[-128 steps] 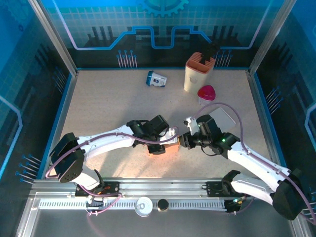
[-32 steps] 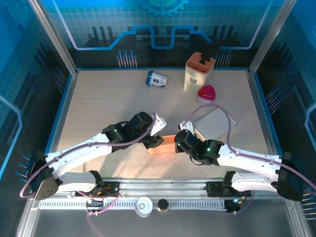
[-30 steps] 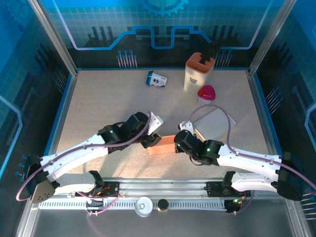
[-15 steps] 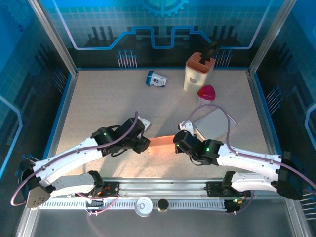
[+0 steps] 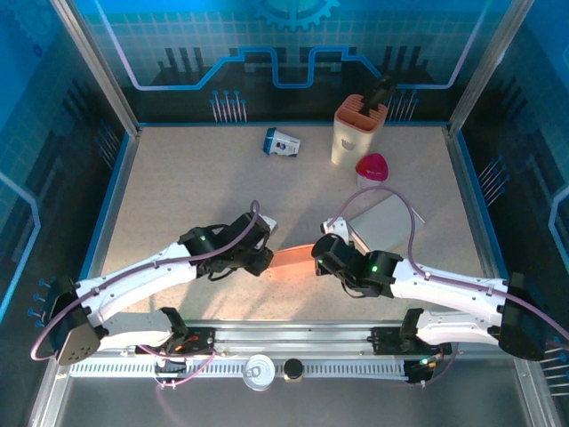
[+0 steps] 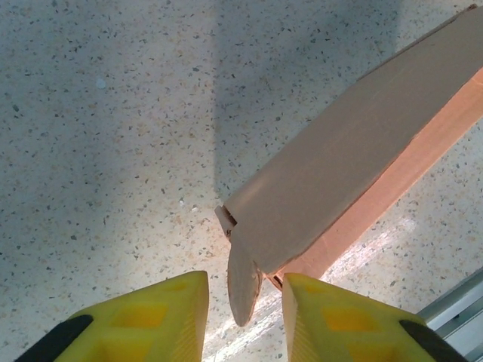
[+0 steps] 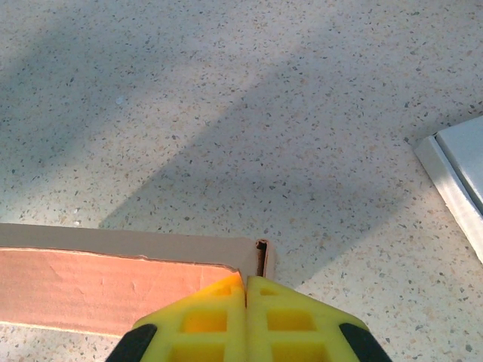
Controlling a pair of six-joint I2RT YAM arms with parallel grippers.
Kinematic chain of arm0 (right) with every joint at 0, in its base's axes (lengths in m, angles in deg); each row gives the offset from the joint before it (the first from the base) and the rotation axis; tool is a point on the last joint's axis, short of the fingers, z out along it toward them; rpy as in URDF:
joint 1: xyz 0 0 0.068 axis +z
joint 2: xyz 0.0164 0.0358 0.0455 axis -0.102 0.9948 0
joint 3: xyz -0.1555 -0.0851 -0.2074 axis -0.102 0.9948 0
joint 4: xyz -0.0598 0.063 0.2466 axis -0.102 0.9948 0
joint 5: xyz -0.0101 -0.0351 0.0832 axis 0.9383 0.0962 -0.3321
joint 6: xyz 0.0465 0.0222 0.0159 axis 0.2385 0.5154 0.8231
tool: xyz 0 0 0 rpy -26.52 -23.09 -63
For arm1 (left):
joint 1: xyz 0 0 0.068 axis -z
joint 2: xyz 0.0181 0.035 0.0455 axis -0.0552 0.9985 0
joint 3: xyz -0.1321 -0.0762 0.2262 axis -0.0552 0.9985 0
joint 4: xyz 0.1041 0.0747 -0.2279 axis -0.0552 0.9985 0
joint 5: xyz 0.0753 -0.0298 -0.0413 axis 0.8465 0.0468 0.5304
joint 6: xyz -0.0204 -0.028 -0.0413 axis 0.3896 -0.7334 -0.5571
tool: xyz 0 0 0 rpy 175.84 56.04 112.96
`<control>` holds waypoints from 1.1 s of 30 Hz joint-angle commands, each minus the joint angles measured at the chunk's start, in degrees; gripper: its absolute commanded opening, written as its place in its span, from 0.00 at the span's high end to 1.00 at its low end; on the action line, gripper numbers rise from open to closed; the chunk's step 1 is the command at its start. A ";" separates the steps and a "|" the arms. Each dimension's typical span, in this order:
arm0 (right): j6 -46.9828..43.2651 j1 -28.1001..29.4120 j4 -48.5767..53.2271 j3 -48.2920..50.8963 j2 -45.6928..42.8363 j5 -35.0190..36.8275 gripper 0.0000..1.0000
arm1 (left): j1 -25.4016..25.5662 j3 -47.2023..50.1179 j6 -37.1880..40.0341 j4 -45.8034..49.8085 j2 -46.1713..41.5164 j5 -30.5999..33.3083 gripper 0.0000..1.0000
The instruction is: Fold the paper box
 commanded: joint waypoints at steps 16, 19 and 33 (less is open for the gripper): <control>1.54 0.84 0.29 -1.04 0.69 1.60 1.00 | 0.58 1.05 -2.78 -1.48 2.15 -0.06 0.84; 1.55 0.84 0.36 -1.03 0.67 1.77 1.00 | 0.58 1.11 -3.40 -1.56 2.11 -0.04 0.86; 2.80 1.09 -0.98 -0.65 1.46 1.11 1.00 | 0.96 -0.92 -11.50 -1.89 5.40 -3.32 0.98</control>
